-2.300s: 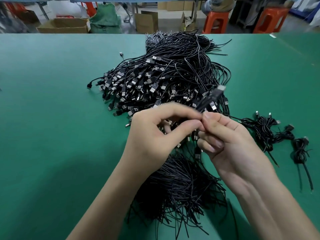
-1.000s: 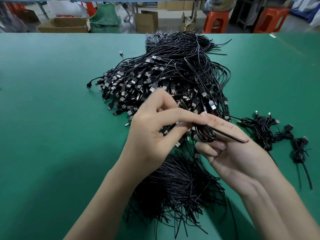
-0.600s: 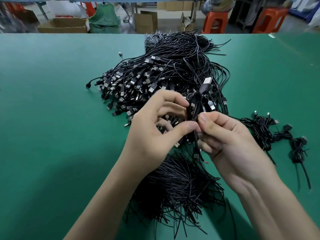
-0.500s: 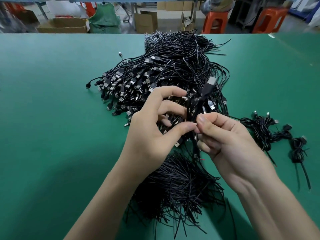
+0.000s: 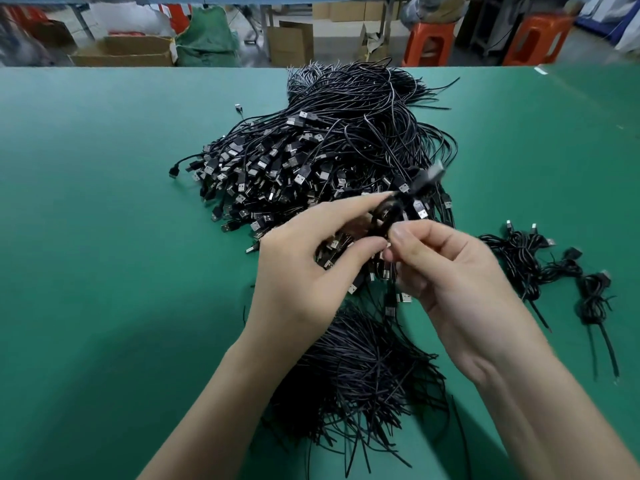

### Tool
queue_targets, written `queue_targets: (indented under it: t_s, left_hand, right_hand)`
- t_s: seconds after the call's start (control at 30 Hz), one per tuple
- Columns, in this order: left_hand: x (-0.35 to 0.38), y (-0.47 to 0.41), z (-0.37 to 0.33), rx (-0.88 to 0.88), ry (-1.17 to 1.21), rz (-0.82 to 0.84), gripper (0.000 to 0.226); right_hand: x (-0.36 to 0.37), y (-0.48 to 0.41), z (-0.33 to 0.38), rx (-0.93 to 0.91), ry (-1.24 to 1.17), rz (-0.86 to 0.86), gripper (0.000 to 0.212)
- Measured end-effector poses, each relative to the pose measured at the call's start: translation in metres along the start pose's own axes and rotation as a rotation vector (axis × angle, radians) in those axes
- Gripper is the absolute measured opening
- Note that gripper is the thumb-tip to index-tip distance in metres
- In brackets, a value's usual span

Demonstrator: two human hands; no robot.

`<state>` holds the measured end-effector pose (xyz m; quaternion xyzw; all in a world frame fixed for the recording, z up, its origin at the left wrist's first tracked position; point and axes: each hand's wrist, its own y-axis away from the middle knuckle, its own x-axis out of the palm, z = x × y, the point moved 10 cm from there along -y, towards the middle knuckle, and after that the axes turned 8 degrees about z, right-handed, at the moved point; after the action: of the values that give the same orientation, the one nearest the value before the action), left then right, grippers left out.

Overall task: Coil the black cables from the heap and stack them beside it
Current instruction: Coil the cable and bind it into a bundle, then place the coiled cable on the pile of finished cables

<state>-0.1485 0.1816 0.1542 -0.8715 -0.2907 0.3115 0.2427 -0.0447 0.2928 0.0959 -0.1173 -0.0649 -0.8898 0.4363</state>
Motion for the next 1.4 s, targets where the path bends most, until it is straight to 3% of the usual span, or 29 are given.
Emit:
queue_targets:
  t_s: [0.17, 0.37, 0.57, 0.7, 0.87, 1.0, 1.1, 1.23, 1.4]
  left_hand:
    - [0.021, 0.007, 0.035, -0.294, 0.351, 0.031, 0.039]
    - [0.049, 0.011, 0.032, -0.314, 0.277, 0.221, 0.041]
    - [0.027, 0.003, 0.047, -0.367, -0.067, 0.211, 0.032]
    - [0.015, -0.02, 0.053, -0.304, -0.556, 0.225, 0.033]
    - [0.041, -0.06, 0.058, -0.252, -0.708, 0.297, 0.038]
    - [0.06, -0.091, 0.071, -0.347, -0.777, 0.292, 0.04]
    - [0.076, -0.108, 0.089, -0.449, -0.857, 0.338, 0.05]
    - [0.085, -0.111, 0.104, -0.502, -0.88, 0.374, 0.032]
    - [0.072, -0.092, 0.109, -0.564, -0.667, 0.357, 0.023]
  right_hand:
    - [-0.006, 0.003, 0.022, -0.178, 0.47, -0.107, 0.008]
    - [-0.031, -0.003, 0.03, -0.17, 0.712, -0.169, 0.02]
    - [-0.133, -0.001, 0.04, 0.023, 1.078, -0.51, 0.021]
    - [-0.184, 0.014, 0.04, 0.162, 1.15, -0.653, 0.042]
    - [-0.172, 0.009, 0.035, 0.292, 1.317, -0.525, 0.052]
    - [-0.122, -0.005, 0.027, 0.19, 1.311, -0.334, 0.043]
    - [-0.084, -0.01, 0.026, 0.062, 1.245, -0.229, 0.029]
    - [-0.051, -0.012, 0.018, -0.008, 1.098, -0.107, 0.016]
    - [-0.044, -0.011, 0.017, -0.028, 0.857, -0.078, 0.021]
